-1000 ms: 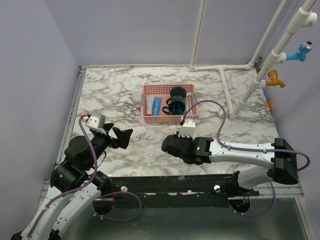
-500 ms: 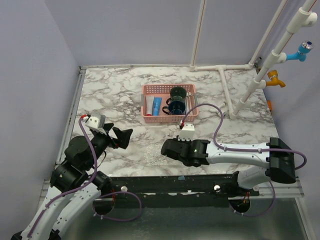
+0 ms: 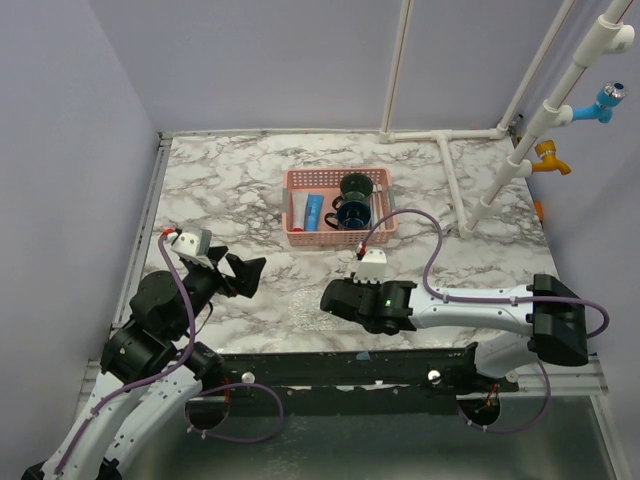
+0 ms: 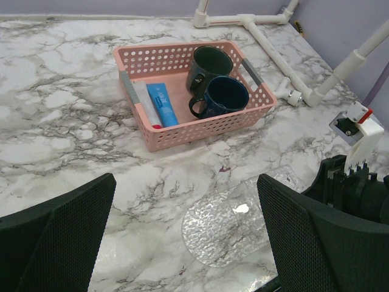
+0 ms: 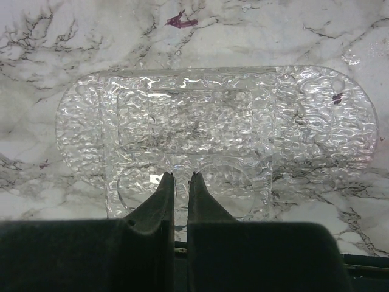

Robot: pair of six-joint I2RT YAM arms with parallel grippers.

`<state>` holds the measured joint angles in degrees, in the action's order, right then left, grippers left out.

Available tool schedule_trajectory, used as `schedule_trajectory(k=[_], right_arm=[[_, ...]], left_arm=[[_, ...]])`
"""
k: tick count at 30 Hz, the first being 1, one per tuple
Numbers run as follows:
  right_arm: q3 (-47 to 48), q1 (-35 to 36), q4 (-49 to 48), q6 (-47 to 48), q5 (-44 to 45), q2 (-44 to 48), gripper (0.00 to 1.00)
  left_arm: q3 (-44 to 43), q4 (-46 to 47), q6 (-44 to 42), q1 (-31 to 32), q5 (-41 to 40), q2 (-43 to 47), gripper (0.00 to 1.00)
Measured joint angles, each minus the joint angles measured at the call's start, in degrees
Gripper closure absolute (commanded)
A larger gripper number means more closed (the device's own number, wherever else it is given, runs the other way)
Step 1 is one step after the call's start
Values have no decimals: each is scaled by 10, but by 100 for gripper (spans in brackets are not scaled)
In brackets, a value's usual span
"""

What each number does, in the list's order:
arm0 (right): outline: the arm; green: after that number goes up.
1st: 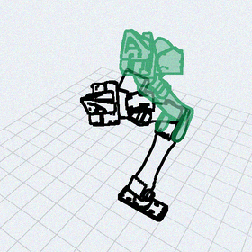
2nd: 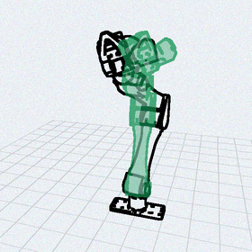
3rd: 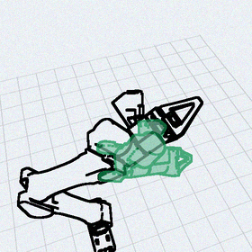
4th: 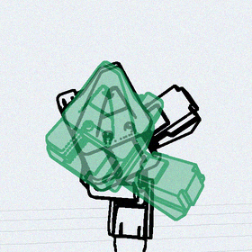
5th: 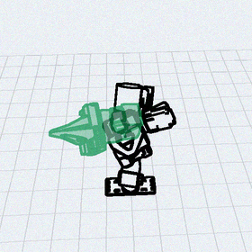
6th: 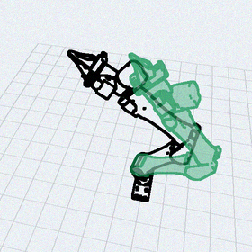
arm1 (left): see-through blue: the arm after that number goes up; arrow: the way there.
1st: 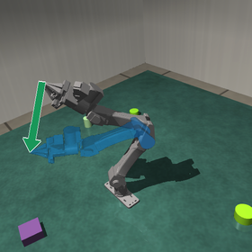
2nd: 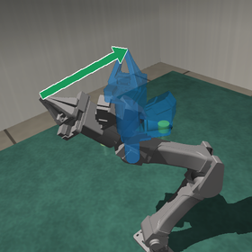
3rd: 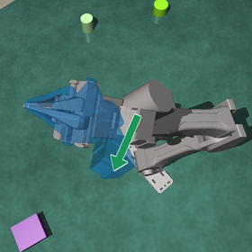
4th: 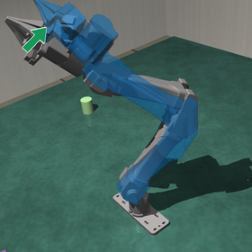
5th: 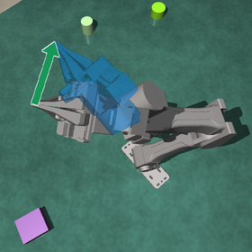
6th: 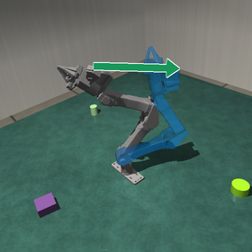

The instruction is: Prepare toiletry sets of a toothbrush and toothpaste on the tray

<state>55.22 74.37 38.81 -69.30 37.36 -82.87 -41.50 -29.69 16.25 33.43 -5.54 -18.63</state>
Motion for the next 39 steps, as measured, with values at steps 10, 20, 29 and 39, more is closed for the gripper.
schedule_trajectory(k=[10,20,29,39], right_arm=[[-13,0,-31,10,-6,0,100],[-24,0,-47,22,-9,8,100],[-29,2,-44,23,-12,17,99],[-26,19,-26,3,-10,17,99]], left_arm=[[0,0,0,0,0,0,1],[0,0,0,0,0,0,1],[0,0,0,0,0,-2,1],[0,0,0,0,0,-2,1]])
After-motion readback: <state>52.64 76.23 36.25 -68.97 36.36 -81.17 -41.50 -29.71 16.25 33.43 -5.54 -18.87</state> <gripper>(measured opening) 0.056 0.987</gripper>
